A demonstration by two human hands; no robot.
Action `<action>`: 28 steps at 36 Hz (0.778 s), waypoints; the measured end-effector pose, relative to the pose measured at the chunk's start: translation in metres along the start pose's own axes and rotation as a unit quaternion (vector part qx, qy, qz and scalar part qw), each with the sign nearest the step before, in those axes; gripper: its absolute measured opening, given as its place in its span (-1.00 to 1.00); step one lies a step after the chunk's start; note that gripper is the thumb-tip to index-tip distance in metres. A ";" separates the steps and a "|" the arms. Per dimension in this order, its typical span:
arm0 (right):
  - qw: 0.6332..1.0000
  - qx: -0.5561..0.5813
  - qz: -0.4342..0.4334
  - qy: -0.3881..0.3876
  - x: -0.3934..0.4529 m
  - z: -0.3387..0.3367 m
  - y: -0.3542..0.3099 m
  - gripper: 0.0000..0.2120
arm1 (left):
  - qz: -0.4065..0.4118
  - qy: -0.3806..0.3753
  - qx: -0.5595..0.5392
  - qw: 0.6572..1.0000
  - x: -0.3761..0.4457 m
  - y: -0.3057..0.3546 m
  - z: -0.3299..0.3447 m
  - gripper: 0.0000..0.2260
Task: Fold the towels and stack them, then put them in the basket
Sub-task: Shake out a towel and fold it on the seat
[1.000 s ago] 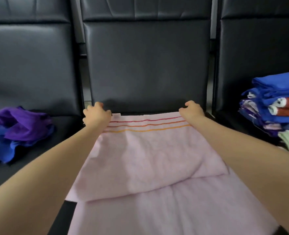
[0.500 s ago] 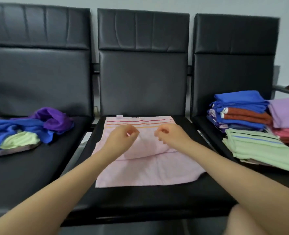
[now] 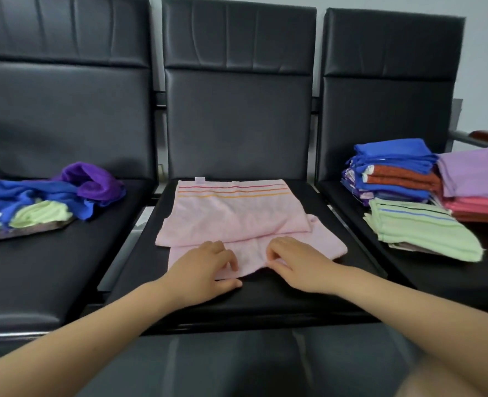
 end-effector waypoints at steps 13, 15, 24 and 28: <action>0.997 0.044 0.050 0.029 0.013 -0.044 -0.008 -0.69 | -0.106 0.173 -0.177 0.963 0.018 -0.023 -0.050 -0.89; 0.995 0.078 0.043 0.053 0.014 -0.054 0.004 -0.67 | -0.102 0.137 -0.146 0.974 0.017 -0.035 -0.056 -0.81; 0.955 0.248 0.158 0.035 -0.003 -0.081 0.045 -0.68 | -0.184 0.106 -0.269 0.939 0.003 -0.068 -0.068 -0.66; 0.877 0.440 0.174 0.084 -0.008 -0.082 0.041 -0.70 | -0.219 0.133 -0.361 0.896 0.002 -0.055 -0.072 -0.69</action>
Point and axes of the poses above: each hand's wrist, its own x-axis towards the middle knuckle, its own z-axis out of the palm, y = z × x, the point moved 1 cm from there along x, towards the middle knuckle, and after that the axes turned 9 degrees about x, right-handed, at the moved point
